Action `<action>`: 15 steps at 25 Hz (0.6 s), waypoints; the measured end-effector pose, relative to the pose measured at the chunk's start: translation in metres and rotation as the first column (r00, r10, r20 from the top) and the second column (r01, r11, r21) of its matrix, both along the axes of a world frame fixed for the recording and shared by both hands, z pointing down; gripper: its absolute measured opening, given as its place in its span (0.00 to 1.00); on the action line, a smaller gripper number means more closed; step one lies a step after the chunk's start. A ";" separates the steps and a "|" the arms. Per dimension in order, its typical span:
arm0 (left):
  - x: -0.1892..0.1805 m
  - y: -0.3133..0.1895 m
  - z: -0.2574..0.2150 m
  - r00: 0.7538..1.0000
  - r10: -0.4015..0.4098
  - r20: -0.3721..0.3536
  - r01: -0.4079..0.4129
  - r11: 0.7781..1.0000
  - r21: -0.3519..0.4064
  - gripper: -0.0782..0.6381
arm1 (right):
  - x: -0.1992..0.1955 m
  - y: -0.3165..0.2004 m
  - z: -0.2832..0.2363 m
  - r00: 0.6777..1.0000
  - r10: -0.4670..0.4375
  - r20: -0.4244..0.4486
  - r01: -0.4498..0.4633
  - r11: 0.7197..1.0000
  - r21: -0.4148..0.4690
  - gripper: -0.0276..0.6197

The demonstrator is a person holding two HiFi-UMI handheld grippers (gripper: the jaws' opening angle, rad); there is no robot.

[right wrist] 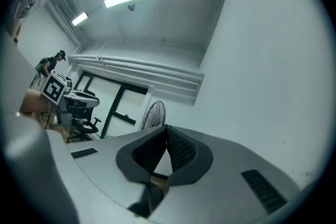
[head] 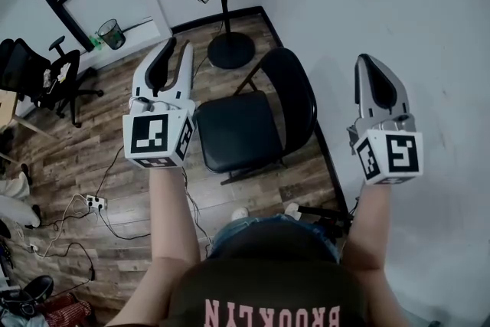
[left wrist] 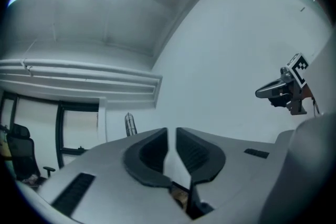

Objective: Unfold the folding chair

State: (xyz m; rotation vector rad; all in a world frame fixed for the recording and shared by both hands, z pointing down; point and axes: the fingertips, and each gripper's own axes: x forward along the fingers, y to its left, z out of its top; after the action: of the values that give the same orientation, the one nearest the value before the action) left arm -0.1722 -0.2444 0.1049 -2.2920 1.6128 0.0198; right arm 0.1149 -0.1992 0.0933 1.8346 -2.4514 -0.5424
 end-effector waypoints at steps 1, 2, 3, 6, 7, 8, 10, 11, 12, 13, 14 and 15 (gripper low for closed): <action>-0.002 -0.001 -0.002 1.000 -0.018 0.001 0.018 1.000 -0.006 0.11 | -0.001 0.001 -0.004 1.000 -0.002 -0.003 0.002 1.000 0.007 0.05; -0.002 -0.001 -0.003 1.000 -0.028 0.003 0.028 0.999 -0.015 0.11 | -0.002 0.001 -0.006 1.000 -0.005 -0.009 0.005 1.000 0.011 0.05; -0.001 -0.001 -0.004 1.000 -0.030 0.007 0.030 0.999 -0.020 0.11 | -0.003 0.000 -0.007 1.000 -0.007 -0.017 0.007 1.000 0.012 0.05; 0.000 0.002 -0.005 0.999 -0.031 0.012 0.031 0.999 -0.007 0.11 | -0.002 -0.002 -0.005 0.999 -0.005 -0.040 0.005 1.000 0.008 0.05; -0.001 0.003 -0.006 0.999 -0.035 0.008 0.035 0.999 -0.001 0.11 | -0.001 -0.001 -0.005 0.999 -0.003 -0.039 0.003 1.000 0.006 0.05; -0.002 0.004 -0.007 0.999 -0.040 0.002 0.040 0.999 0.005 0.11 | 0.000 -0.001 -0.005 0.999 -0.002 -0.035 0.002 1.000 0.004 0.05; -0.006 0.007 -0.010 0.999 -0.051 -0.011 0.051 0.999 0.018 0.11 | 0.002 0.000 -0.006 0.999 -0.003 -0.032 0.003 1.000 0.002 0.05; -0.008 0.009 -0.013 0.998 -0.057 -0.014 0.057 0.998 0.026 0.11 | 0.003 0.001 -0.008 0.999 -0.003 -0.033 0.003 1.000 0.004 0.05; -0.010 0.010 -0.016 0.998 -0.063 -0.016 0.063 0.997 0.035 0.11 | 0.004 0.001 -0.010 0.999 -0.002 -0.034 0.002 1.000 0.005 0.05; -0.011 0.012 -0.018 0.997 -0.069 -0.017 0.070 0.997 0.045 0.11 | 0.005 0.002 -0.011 0.999 0.001 -0.033 -0.001 1.000 0.008 0.05; -0.011 0.014 -0.020 0.997 -0.076 -0.019 0.077 0.996 0.053 0.11 | 0.007 0.003 -0.012 1.000 0.005 -0.029 -0.005 1.000 0.011 0.05; -0.011 0.015 -0.020 0.996 -0.081 -0.024 0.082 0.995 0.061 0.11 | 0.009 0.004 -0.013 1.000 0.009 -0.026 -0.009 1.000 0.014 0.05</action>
State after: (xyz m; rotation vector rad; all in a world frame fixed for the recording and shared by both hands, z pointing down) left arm -0.1836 -0.2293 0.0845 -2.1858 1.6910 0.0736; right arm 0.1238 -0.1956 0.0804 1.8306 -2.4283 -0.5799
